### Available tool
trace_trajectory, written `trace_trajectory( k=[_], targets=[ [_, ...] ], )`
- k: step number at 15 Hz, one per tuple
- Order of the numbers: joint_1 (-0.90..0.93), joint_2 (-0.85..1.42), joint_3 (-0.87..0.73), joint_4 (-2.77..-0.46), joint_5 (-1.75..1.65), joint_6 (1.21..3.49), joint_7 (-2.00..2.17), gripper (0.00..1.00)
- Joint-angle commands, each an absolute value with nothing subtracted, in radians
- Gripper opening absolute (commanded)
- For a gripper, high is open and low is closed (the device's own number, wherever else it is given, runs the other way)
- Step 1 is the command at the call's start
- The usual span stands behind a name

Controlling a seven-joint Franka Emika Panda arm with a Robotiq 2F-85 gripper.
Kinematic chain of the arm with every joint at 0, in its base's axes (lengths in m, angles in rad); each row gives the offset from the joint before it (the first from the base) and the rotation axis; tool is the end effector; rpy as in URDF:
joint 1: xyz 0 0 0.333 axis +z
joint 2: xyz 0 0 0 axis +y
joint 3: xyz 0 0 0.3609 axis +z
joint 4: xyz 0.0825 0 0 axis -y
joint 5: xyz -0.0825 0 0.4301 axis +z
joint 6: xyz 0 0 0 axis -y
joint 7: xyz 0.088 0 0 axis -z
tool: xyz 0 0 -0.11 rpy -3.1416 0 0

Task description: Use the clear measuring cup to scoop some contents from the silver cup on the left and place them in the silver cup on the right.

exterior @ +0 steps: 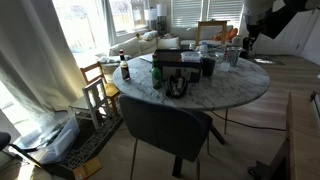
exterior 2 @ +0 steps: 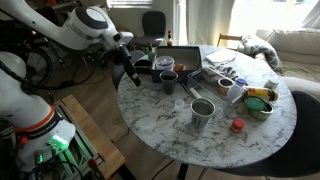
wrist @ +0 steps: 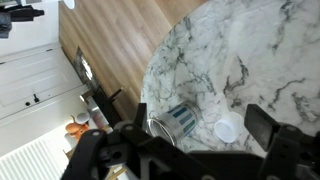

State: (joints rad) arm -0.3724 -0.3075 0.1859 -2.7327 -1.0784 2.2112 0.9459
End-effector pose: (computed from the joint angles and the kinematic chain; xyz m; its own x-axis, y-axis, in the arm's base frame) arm 0.3771 -0.1074 0.3177 0.9421 -0.2503 0.2231 -0.3325 -0.6116 0.7179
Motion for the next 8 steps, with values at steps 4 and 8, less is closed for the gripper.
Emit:
trace_trajectory(
  k=[4,8],
  targets=[
    [-0.266,-0.185,0.011,-2.716,-1.27,2.194,1.12,1.0],
    [-0.261,-0.157,0.008,-2.697,-1.276,2.194,1.131,1.0]
  ],
)
